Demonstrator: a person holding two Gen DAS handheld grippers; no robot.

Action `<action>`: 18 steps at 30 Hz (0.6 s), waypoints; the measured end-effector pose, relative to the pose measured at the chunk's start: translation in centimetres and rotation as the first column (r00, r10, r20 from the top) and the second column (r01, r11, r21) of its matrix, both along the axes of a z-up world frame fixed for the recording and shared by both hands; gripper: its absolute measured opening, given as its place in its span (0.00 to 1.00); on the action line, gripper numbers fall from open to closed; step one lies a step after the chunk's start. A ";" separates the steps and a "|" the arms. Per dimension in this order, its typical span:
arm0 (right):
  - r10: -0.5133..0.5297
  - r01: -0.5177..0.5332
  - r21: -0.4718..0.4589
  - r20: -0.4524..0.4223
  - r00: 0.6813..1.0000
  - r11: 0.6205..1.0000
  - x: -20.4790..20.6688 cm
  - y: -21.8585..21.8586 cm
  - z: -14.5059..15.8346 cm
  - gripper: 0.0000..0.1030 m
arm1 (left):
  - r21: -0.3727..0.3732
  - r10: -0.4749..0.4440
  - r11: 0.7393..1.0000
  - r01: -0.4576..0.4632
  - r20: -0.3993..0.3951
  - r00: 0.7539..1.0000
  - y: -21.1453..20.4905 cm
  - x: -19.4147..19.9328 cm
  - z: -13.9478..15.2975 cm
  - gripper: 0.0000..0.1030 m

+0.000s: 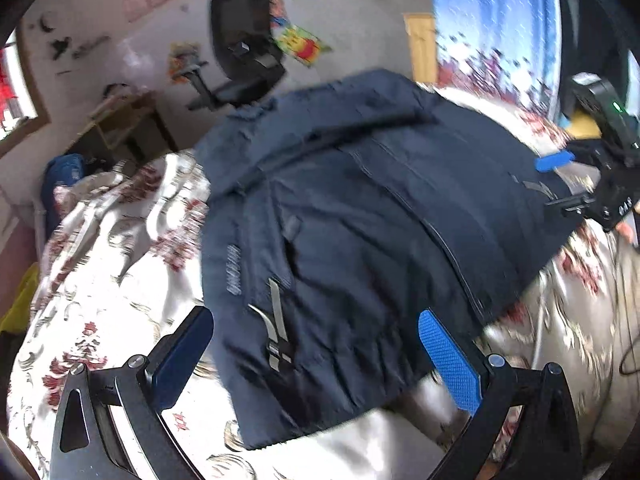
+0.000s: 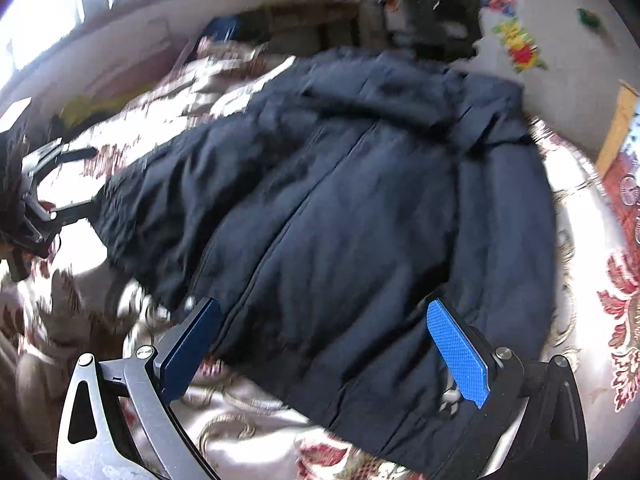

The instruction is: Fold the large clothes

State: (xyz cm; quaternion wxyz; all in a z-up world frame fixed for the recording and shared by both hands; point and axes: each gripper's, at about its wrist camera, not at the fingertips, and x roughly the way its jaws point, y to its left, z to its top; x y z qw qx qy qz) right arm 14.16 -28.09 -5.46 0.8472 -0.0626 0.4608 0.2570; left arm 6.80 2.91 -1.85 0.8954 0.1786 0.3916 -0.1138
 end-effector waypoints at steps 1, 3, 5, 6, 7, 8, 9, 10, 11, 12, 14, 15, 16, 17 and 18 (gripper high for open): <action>0.021 -0.022 -0.020 -0.024 0.999 1.000 -0.1 0.4 -0.4 0.98 | 0.006 -0.021 1.000 0.021 -0.012 1.000 -0.2 -0.2 -0.4 1.00; 0.047 -0.051 -0.064 -0.057 0.997 0.997 -0.4 1.2 -1.0 0.98 | 0.038 -0.073 0.997 0.074 -0.031 0.997 -0.8 -0.7 -1.2 1.00; 0.058 -0.068 -0.109 -0.087 0.994 0.992 -0.7 1.7 -1.7 0.98 | 0.064 -0.100 0.993 0.102 -0.033 0.994 -1.3 -1.2 -1.6 1.00; 0.060 -0.075 -0.141 -0.106 0.993 0.987 -0.8 2.0 -2.2 0.98 | 0.072 -0.113 0.991 0.116 -0.039 0.993 -1.4 -1.4 -1.9 1.00; 0.061 -0.080 -0.161 -0.119 0.991 0.984 -0.8 2.2 -2.5 0.98 | 0.073 -0.123 0.989 0.127 -0.049 0.991 -1.5 -1.6 -2.1 1.00; 0.059 -0.082 -0.179 -0.130 0.990 0.980 -0.9 2.4 -2.8 0.98 | 0.074 -0.127 0.989 0.131 -0.057 0.990 -1.5 -1.8 -2.4 1.00; 0.057 -0.082 -0.190 -0.135 0.989 0.978 -0.8 2.5 -3.0 0.98 | 0.075 -0.129 0.988 0.134 -0.062 0.990 -1.6 -1.8 -2.5 1.00; 0.056 -0.082 -0.197 -0.138 0.989 0.977 -0.9 2.6 -3.1 0.98 | 0.077 -0.131 0.988 0.136 -0.067 0.989 -1.5 -1.9 -2.7 1.00; 0.056 -0.083 -0.198 -0.139 0.989 0.977 -1.0 2.6 -3.1 0.98 | 0.084 -0.131 0.987 0.137 -0.073 0.989 -1.6 -1.9 -3.0 1.00; 0.057 -0.084 -0.196 -0.138 0.989 0.977 -1.1 2.6 -3.0 0.98 | 0.093 -0.128 0.986 0.135 -0.079 0.989 -1.6 -1.8 -3.3 1.00; 0.055 -0.082 -0.195 -0.141 0.989 0.977 -1.1 2.6 -3.1 0.98 | 0.110 -0.126 0.985 0.136 -0.094 0.988 -1.7 -1.7 -3.9 1.00; 0.052 -0.080 -0.196 -0.146 0.988 0.977 -1.1 2.6 -3.2 0.98 | 0.124 -0.129 0.982 0.141 -0.096 0.987 -1.8 -1.6 -4.1 1.00; 0.050 -0.079 -0.197 -0.151 0.987 0.977 -1.1 2.5 -3.3 0.98 | 0.142 -0.137 0.978 0.150 -0.099 0.986 -1.9 -1.6 -4.3 1.00; 0.046 -0.078 -0.200 -0.157 0.987 0.977 -1.0 2.5 -3.5 0.98 | 0.152 -0.142 0.976 0.156 -0.101 0.985 -2.0 -1.6 -4.4 1.00; 0.042 -0.075 -0.203 -0.163 0.986 0.976 -0.9 2.4 -3.7 0.98 | 0.165 -0.151 0.972 0.167 -0.108 0.983 -2.2 -1.7 -4.7 1.00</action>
